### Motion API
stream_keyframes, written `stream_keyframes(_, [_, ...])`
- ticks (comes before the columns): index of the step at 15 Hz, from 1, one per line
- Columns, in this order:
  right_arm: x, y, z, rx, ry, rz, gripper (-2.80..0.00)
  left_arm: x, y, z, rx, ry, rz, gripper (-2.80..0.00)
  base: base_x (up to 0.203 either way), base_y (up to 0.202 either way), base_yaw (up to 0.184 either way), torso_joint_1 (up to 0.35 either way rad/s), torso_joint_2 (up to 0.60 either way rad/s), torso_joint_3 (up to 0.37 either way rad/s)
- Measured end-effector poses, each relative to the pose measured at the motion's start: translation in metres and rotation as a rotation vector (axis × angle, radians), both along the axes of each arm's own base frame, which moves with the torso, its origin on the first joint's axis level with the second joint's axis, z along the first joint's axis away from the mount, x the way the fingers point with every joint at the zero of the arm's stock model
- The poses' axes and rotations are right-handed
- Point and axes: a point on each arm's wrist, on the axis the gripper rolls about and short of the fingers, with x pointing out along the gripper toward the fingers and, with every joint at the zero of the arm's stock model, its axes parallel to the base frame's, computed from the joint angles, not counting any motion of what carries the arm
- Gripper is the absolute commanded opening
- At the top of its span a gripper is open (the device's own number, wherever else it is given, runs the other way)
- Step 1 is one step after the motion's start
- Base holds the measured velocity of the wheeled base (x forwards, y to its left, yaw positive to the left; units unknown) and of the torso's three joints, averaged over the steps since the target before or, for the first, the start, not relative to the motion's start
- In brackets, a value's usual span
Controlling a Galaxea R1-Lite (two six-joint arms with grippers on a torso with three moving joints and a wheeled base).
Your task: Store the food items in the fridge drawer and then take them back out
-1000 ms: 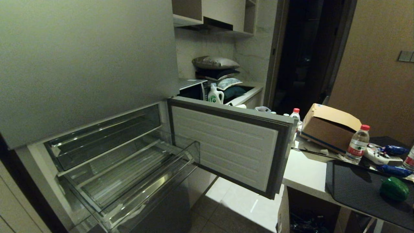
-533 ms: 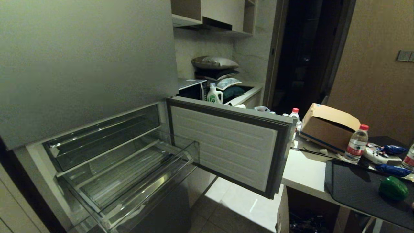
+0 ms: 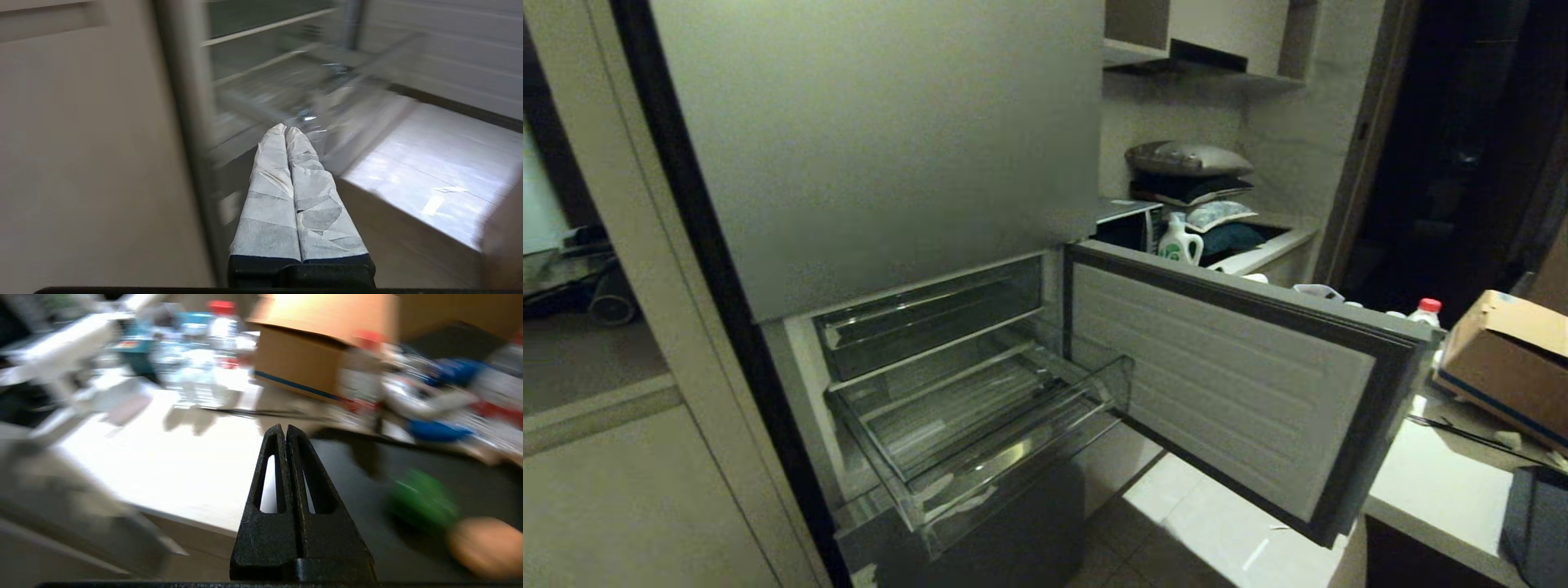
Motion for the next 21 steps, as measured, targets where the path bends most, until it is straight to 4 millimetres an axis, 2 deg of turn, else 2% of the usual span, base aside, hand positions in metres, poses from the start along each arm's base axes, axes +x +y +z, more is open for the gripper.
stream_keyframes(4, [-0.007, 0.013, 0.012, -0.049, -0.034, 0.021, -2.80, 0.000, 0.000, 0.000, 0.000, 0.000, 0.000, -2.80, -0.001, -0.008, 0.180, -0.002, 0.00, 0.002])
stream_keyframes(7, [-0.005, 0.036, 0.024, -0.127, -0.060, 0.120, -2.80, 0.000, 0.000, 0.000, 0.000, 0.000, 0.000, -2.80, -0.001, -0.009, 0.177, 0.000, 0.00, 0.003])
stream_keyframes(10, [-0.001, 0.058, 0.023, -0.183, -0.050, 0.234, -2.80, 0.000, 0.000, 0.000, 0.000, 0.000, 0.000, -2.80, 0.003, -0.009, 0.171, 0.002, 0.00, 0.002])
stream_keyframes(16, [0.003, 0.089, -0.009, -0.166, 0.019, 0.403, -2.80, 0.000, 0.000, 0.000, 0.000, 0.000, 0.000, -2.80, 0.000, -0.008, 0.177, 0.004, 0.00, 0.001])
stream_keyframes(21, [0.003, 0.096, -0.042, -0.081, 0.105, 0.450, -2.80, 0.000, 0.000, 0.000, 0.000, 0.000, -0.001, -2.80, 0.002, -0.008, 0.167, -0.001, 0.00, 0.002])
